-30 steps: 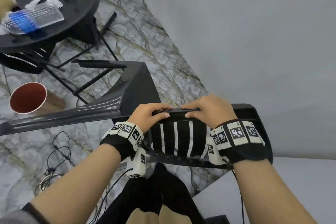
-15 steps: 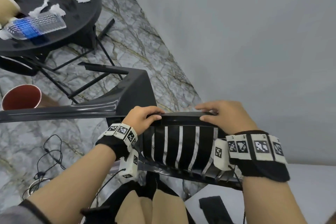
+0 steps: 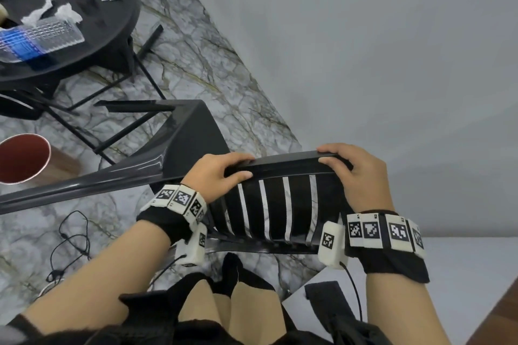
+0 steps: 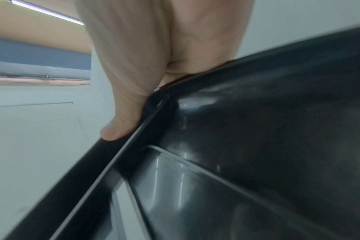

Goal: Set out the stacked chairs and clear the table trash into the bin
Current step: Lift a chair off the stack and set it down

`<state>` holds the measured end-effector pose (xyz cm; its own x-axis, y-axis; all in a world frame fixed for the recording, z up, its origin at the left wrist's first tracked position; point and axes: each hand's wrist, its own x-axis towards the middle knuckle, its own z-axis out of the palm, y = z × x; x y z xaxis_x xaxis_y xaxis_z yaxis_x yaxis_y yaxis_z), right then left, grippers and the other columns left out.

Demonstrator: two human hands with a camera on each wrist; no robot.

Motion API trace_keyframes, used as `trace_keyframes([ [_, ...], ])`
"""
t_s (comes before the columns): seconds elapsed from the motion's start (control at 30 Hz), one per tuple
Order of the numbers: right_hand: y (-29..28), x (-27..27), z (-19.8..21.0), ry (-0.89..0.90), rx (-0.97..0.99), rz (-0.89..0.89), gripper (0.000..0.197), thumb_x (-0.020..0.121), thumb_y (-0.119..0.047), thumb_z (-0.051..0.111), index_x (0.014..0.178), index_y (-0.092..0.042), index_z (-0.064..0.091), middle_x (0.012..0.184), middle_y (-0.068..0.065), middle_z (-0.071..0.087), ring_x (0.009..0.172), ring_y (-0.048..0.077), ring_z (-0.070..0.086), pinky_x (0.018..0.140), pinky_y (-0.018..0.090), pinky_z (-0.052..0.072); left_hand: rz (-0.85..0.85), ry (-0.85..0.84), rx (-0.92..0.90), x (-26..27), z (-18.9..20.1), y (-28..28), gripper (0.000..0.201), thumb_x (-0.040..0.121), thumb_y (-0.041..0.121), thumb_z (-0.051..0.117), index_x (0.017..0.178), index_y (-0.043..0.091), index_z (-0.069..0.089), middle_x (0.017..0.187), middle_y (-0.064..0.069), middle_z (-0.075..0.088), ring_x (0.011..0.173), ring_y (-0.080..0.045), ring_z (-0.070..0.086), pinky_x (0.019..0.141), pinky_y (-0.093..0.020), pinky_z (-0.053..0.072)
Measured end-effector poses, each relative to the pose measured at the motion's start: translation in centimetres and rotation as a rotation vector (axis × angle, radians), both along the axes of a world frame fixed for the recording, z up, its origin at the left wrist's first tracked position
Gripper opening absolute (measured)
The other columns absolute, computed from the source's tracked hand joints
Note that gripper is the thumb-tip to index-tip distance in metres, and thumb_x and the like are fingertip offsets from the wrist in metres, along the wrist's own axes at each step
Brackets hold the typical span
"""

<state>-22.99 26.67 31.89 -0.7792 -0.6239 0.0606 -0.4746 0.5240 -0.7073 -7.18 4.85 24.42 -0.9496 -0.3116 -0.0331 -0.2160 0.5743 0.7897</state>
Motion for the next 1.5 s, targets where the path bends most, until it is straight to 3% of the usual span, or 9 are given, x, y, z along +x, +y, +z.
trace_keyframes([
  [0.27,-4.9,2.2,6.3,0.042,-0.062,0.063,0.010,0.083,-0.022,0.069,0.091,-0.028,0.071,0.082,-0.026,0.065,0.086,-0.009,0.060,0.080,0.005,0.042,0.165,0.277,0.139,-0.8,6.5,0.9,0.027,0.085,0.025,0.069,0.111,0.027,0.067,0.100,0.010,0.072,0.094,-0.004,0.066,0.089,-0.026,0.052],
  [0.5,-10.0,4.3,12.0,0.178,0.021,0.162,0.015,0.077,-0.038,0.070,0.092,-0.035,0.068,0.084,-0.016,0.071,0.084,0.007,0.063,0.079,0.037,0.053,0.363,0.414,0.394,1.8,8.4,-0.9,0.025,0.081,0.017,0.071,0.100,0.033,0.071,0.100,0.006,0.074,0.099,-0.010,0.068,0.094,-0.034,0.050],
  [0.63,-12.1,4.7,13.1,0.310,0.063,0.237,0.022,0.082,-0.046,0.063,0.103,-0.039,0.064,0.094,-0.017,0.071,0.090,0.007,0.063,0.080,0.034,0.052,0.444,0.439,0.480,2.8,9.0,-2.1,0.031,0.080,0.011,0.071,0.093,0.040,0.072,0.098,0.008,0.074,0.098,-0.012,0.069,0.095,-0.034,0.050],
  [0.77,-11.9,4.4,13.1,0.246,-0.110,0.235,0.026,0.081,-0.051,0.064,0.105,-0.039,0.065,0.094,-0.020,0.070,0.088,-0.001,0.063,0.082,0.030,0.053,0.554,0.485,0.524,4.2,10.0,-4.3,0.024,0.082,0.003,0.067,0.093,0.024,0.070,0.092,0.008,0.075,0.094,-0.009,0.069,0.093,-0.031,0.051],
  [0.9,-12.2,4.1,12.3,0.238,-0.208,0.196,0.021,0.084,-0.048,0.062,0.099,-0.036,0.069,0.089,-0.018,0.071,0.087,0.001,0.066,0.081,0.034,0.054,0.605,0.485,0.484,6.0,11.1,-6.8,0.023,0.087,0.000,0.061,0.095,0.021,0.065,0.089,0.011,0.075,0.089,-0.004,0.068,0.085,-0.024,0.053],
  [1.0,-13.7,4.5,12.2,0.258,-0.233,0.210,0.019,0.085,-0.045,0.062,0.098,-0.034,0.071,0.088,-0.018,0.072,0.085,0.001,0.065,0.077,0.032,0.054,0.472,0.416,0.401,7.3,12.2,-8.1,0.034,0.089,0.007,0.061,0.117,0.026,0.060,0.117,0.001,0.068,0.113,-0.011,0.061,0.100,-0.033,0.046],
  [1.13,-15.5,5.0,12.3,0.282,-0.250,0.251,0.019,0.084,-0.046,0.063,0.096,-0.034,0.072,0.088,-0.019,0.072,0.084,0.001,0.065,0.076,0.030,0.055,0.395,0.425,0.255,7.0,15.0,-9.3,0.049,0.089,0.015,0.062,0.132,0.031,0.049,0.136,0.007,0.054,0.127,-0.001,0.047,0.107,-0.021,0.037],
  [1.37,-18.2,6.0,13.2,0.260,-0.238,0.375,0.017,0.081,-0.044,0.067,0.093,-0.035,0.073,0.090,-0.019,0.073,0.086,0.002,0.066,0.081,0.032,0.054,0.568,0.460,0.132,7.8,17.4,-10.7,0.025,0.084,0.020,0.069,0.104,0.034,0.070,0.106,0.009,0.071,0.094,-0.008,0.067,0.096,-0.033,0.050],
  [1.5,-19.9,6.8,13.8,0.265,-0.216,0.452,0.018,0.080,-0.045,0.067,0.094,-0.036,0.073,0.091,-0.018,0.073,0.089,0.002,0.066,0.083,0.034,0.054,0.626,0.437,0.083,9.2,18.3,-11.3,0.016,0.081,0.021,0.072,0.094,0.029,0.073,0.093,0.009,0.073,0.088,-0.005,0.068,0.093,-0.031,0.052],
])
